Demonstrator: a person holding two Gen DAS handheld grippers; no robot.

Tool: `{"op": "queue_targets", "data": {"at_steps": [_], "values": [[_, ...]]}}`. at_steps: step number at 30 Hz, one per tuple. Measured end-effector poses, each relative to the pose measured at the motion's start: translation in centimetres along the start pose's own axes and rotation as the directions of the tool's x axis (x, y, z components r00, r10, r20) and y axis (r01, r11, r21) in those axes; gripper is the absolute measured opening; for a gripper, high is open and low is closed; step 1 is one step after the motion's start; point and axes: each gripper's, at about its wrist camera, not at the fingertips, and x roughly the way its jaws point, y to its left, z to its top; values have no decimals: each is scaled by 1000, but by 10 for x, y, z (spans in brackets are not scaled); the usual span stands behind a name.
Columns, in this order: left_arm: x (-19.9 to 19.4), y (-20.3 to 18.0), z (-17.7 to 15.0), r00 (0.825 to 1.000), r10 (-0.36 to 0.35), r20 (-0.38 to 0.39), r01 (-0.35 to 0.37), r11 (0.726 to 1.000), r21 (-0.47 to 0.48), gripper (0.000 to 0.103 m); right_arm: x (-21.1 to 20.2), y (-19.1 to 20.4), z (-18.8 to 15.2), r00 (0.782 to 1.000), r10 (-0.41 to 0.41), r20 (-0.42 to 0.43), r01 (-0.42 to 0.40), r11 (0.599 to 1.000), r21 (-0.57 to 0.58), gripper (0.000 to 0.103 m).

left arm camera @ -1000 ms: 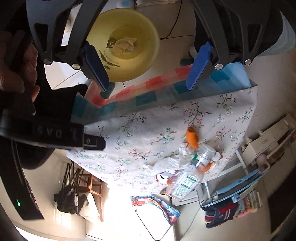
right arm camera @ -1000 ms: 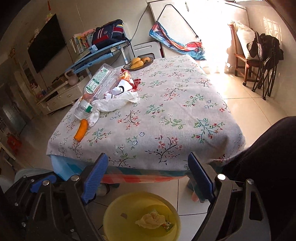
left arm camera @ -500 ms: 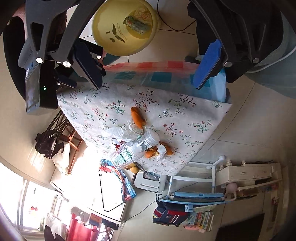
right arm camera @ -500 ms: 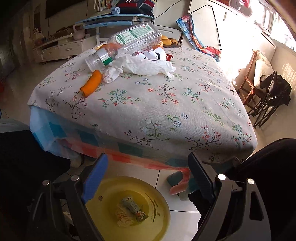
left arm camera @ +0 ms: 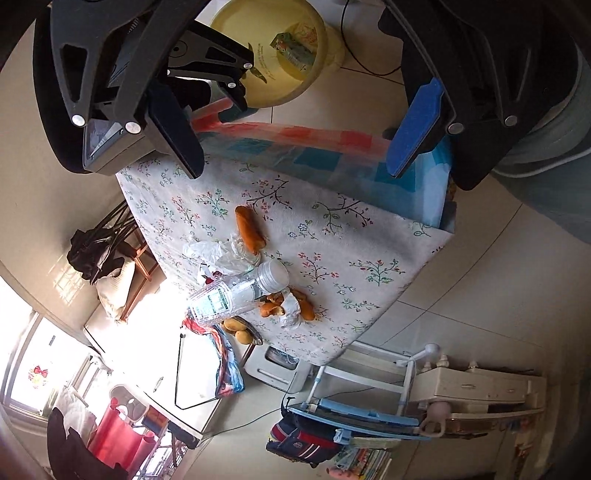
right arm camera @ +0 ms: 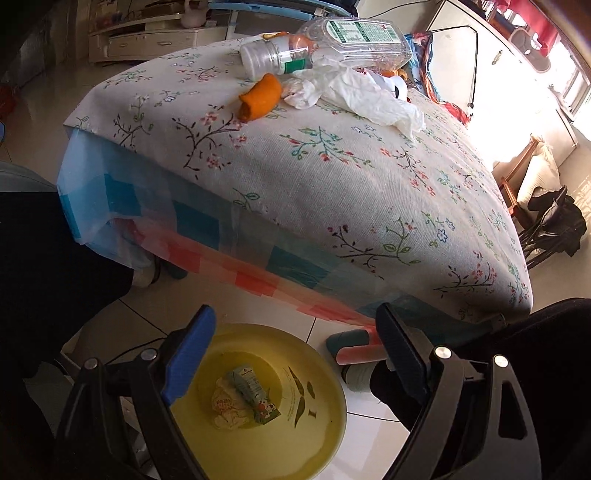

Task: Collect trash
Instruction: 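Grasp the orange peel with the right gripper while the left gripper moves toward the clear bottle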

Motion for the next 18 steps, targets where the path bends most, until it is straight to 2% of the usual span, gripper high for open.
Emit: {"op": "queue_targets", "data": {"at_steps": [4,8,14,18], "values": [[-4,2,0,1000,18,10,-18,1000,4,96,-12,-6,3,998,29,48,-30,999,31,85],[-7,11,1,1000,13,16,-13,999,-46,96,-31,-21,6,989,88,116,-100,990,97,85],[-1,18,-1,1000,8,6,-7,993,-117,96,-56,-46,5,959,176,221,-208,969,135,85],[9,13,-3,999,54,-1,-54,992,-110,96,-54,-61,10,937,252,243,-296,941,165,85]]}}
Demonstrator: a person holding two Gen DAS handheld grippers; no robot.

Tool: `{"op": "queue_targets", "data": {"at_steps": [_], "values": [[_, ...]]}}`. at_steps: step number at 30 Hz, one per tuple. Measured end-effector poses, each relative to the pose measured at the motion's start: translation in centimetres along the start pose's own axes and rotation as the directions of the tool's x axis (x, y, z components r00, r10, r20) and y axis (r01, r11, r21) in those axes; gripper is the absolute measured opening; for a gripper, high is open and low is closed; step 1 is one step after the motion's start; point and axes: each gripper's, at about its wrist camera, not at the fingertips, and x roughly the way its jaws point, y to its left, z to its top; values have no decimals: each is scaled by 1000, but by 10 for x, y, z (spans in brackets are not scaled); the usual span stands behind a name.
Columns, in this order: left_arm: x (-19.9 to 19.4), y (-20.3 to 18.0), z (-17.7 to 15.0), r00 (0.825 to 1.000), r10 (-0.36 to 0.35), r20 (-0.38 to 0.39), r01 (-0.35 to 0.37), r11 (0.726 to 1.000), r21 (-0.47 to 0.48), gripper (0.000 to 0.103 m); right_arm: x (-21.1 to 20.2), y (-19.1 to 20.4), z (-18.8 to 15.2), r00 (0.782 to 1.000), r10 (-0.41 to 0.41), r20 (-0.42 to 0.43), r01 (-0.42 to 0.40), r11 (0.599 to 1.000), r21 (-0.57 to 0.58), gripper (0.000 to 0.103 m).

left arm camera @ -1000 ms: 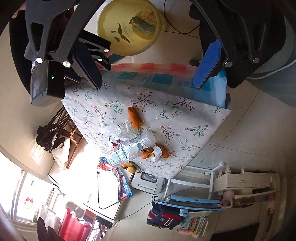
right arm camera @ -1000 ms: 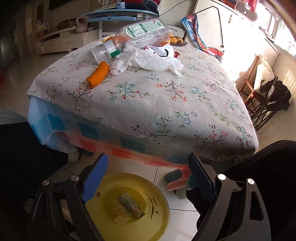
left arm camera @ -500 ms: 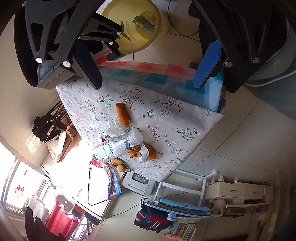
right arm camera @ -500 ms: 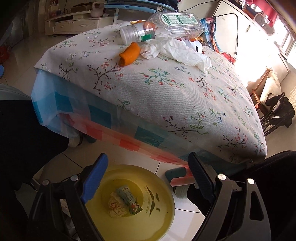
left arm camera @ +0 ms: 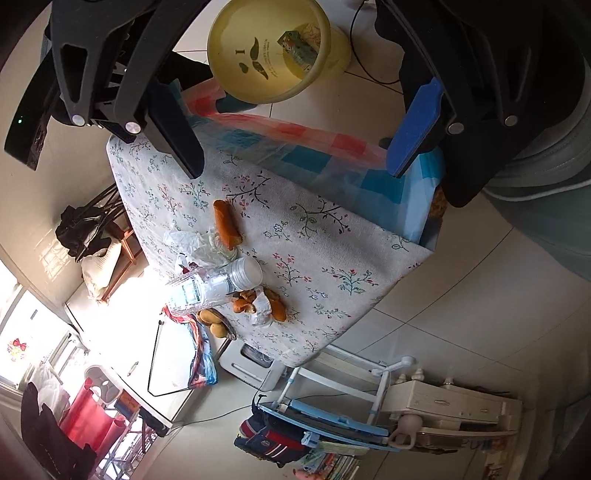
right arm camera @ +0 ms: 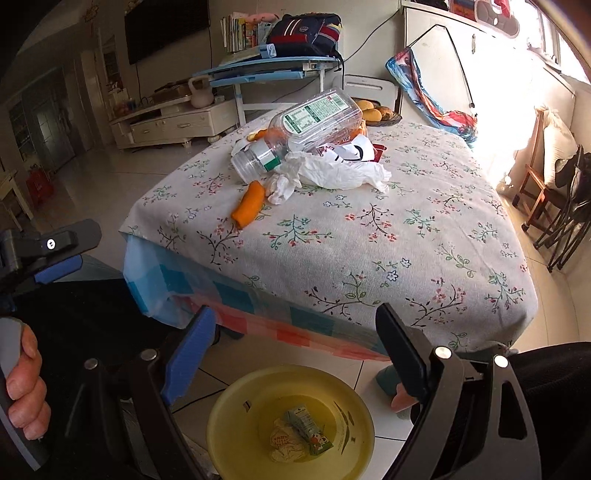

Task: Collect trash
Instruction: 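Grasp the orange peel with the right gripper while the left gripper moves toward the clear bottle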

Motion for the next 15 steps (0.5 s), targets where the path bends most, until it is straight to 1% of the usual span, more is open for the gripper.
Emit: {"op": "queue_targets", "data": {"at_steps": [4,7,9,11,12,14,15], "values": [[7,-9,-1,999,51,14,-52,998,28,96,10,-8,9,998,62,14,-62,997,43,85],[9,-14,0,997,75,31,-77,996,50,96,16,-12,14,995,96,18,-97,993,62,84],[10,-17,1,994,98,45,-100,994,53,96,20,-15,19,993,117,21,-118,991,68,80],[8,-18,1,991,115,73,-118,992,42,96,24,-15,23,990,142,20,-143,987,73,72],[6,-18,2,988,124,91,-128,991,36,96,27,-14,26,987,156,22,-158,985,73,70],[2,-19,4,982,141,126,-145,989,25,96,32,-8,31,982,187,22,-188,980,63,62],[1,-19,5,979,147,140,-152,988,21,96,36,-4,34,980,200,20,-200,978,53,60]]}}
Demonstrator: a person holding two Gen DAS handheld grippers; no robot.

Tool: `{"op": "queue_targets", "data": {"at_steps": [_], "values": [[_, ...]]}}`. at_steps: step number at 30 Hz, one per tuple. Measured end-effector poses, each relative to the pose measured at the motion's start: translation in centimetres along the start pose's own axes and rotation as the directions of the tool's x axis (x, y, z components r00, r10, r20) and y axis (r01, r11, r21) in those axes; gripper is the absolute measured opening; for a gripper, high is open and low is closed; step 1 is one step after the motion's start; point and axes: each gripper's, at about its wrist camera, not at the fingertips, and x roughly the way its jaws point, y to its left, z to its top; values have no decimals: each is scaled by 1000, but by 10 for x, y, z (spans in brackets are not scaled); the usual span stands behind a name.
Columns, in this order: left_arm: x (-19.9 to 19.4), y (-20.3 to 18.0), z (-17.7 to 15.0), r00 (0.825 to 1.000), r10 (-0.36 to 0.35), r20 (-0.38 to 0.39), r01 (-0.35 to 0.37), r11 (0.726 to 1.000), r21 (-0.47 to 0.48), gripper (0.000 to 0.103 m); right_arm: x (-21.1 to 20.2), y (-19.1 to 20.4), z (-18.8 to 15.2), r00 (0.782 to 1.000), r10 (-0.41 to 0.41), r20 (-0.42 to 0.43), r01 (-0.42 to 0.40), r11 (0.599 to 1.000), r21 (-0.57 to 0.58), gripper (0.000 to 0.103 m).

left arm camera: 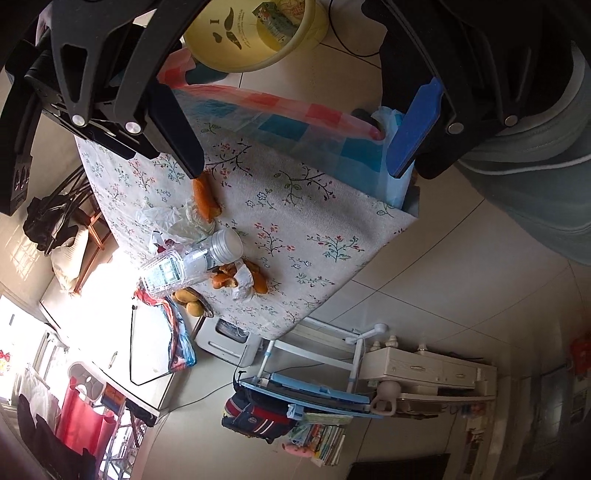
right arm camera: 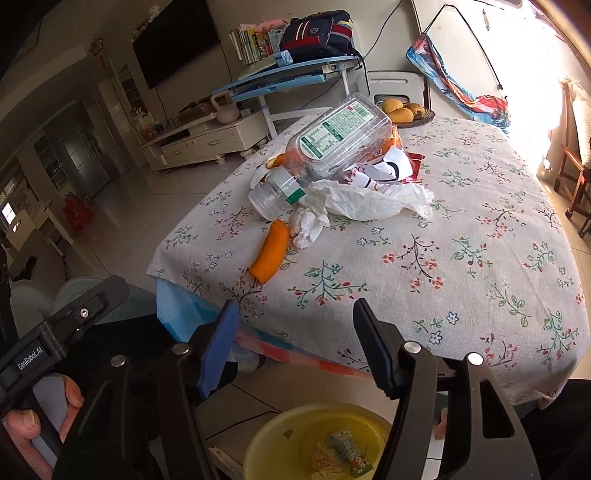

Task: Collect trash
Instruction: 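Grasp the orange peel with the right gripper while the left gripper moves toward the clear bottle, then grasp the clear plastic bottle with the left gripper while the right gripper drops the peel into the basin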

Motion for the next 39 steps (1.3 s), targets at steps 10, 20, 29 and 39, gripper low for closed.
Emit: {"op": "queue_targets", "data": {"at_steps": [10,20,29,39], "values": [[1,-4,11,999,21,41,-20,1000,-13,96,54,11,29,997,35,-64,-36,999,-5,48],[16,-40,27,1000,-10,9,9,991,136,96,59,3,35,995,-25,-101,15,996,-92,18],[63,-114,69,1000,-14,25,2,912,410,96,22,-57,35,990,-78,-117,74,996,-41,17],[131,-192,80,999,24,37,-41,783,621,96,20,-102,30,994,-64,-90,76,987,139,17]]}}
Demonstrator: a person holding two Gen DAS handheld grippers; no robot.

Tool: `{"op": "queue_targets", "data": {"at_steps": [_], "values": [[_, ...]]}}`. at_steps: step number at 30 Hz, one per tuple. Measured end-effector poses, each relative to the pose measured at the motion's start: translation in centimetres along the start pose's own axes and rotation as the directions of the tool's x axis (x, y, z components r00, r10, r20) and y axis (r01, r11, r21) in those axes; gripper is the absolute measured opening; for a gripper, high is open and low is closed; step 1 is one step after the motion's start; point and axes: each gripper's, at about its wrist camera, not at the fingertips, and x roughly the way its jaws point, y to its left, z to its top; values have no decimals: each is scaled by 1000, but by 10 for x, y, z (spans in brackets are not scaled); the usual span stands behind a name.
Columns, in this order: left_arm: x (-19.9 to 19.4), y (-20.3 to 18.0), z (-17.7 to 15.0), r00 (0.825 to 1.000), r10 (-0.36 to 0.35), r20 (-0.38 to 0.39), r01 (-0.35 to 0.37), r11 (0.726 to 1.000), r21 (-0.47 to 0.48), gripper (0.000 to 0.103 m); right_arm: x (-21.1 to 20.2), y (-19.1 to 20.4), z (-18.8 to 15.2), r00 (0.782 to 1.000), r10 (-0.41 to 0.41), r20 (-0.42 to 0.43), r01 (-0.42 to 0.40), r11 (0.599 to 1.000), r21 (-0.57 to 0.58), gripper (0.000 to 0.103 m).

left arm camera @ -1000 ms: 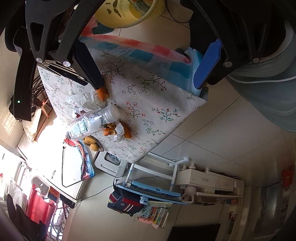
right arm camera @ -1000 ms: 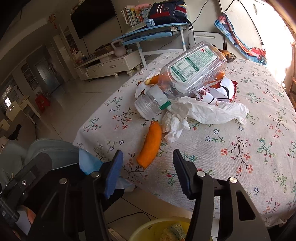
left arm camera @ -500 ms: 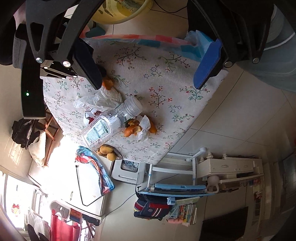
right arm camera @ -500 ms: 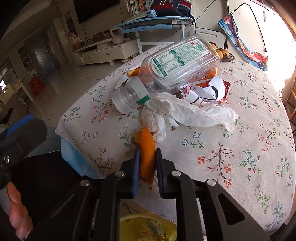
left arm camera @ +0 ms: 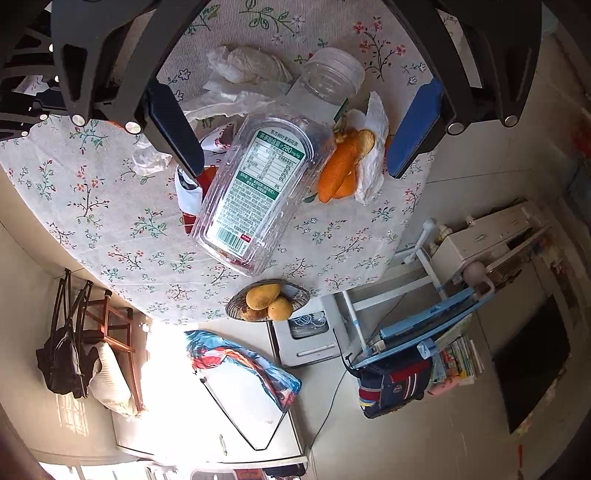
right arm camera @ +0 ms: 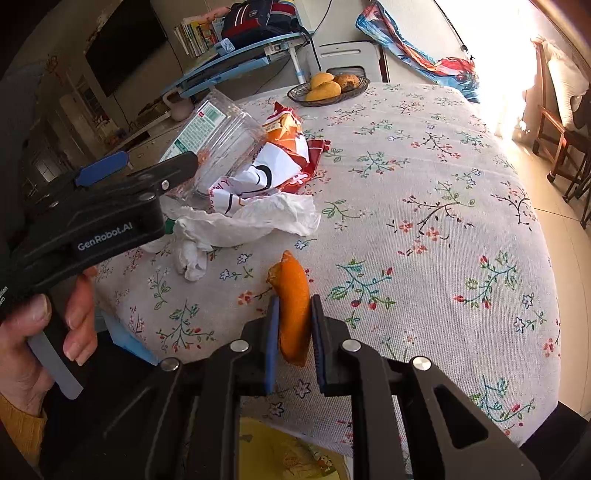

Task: Collect trash
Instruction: 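Grasp the clear plastic bottle with the left gripper while the right gripper drops the peel into the basin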

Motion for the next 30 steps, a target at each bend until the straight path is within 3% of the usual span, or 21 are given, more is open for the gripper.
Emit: {"op": "queue_targets", "data": {"at_steps": [4,7,11,24,30], "values": [[19,-8,1,1000,6,-28,-5,999,41,95,5,-2,5,1000,13,5,-13,1000,6,17],[28,-9,7,998,-36,-47,37,999,23,71,7,-5,8,1000,26,4,-26,1000,11,17],[30,0,11,997,-70,-37,68,997,-39,57,7,-8,8,999,40,2,-40,999,13,17],[4,34,3,990,-128,49,136,973,-189,55,0,-8,7,996,87,21,-87,996,15,17],[-21,62,-10,979,-167,113,193,941,-278,55,-15,2,3,993,114,39,-114,993,1,17]]}}
